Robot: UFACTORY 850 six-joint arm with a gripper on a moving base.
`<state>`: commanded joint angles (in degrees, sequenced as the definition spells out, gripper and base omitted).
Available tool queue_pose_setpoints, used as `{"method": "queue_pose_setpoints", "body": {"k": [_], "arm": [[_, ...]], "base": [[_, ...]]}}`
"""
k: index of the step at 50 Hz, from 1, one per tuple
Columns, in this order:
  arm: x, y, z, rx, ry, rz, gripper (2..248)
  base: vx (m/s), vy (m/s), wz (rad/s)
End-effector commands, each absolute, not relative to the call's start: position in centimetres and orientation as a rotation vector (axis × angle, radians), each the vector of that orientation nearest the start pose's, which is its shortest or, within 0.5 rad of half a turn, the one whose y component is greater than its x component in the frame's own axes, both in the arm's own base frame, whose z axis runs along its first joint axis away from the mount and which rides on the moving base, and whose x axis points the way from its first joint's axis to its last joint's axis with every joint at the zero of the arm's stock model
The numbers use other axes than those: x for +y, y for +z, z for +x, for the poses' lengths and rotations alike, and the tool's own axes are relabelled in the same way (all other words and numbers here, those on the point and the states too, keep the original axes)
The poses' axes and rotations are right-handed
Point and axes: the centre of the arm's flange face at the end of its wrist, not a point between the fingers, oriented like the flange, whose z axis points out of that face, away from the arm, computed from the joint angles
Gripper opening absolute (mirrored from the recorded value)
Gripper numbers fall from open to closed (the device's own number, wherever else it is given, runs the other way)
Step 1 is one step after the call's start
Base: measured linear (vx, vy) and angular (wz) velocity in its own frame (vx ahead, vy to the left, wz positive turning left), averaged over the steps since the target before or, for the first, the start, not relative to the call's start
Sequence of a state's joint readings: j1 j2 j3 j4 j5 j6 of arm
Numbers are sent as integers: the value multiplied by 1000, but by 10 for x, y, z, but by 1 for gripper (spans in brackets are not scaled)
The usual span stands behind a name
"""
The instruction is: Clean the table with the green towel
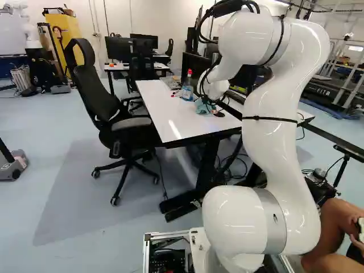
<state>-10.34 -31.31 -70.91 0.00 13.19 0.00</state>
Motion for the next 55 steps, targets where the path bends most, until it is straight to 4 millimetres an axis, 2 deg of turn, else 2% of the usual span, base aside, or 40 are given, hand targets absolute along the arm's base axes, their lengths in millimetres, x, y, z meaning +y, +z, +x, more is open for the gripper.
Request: {"method": "queue_pose_setpoints", "body": {"k": [55], "arm": [[-118, 406, 647, 264, -1336, -2914, 49]], "base": [[0, 0, 0]]}}
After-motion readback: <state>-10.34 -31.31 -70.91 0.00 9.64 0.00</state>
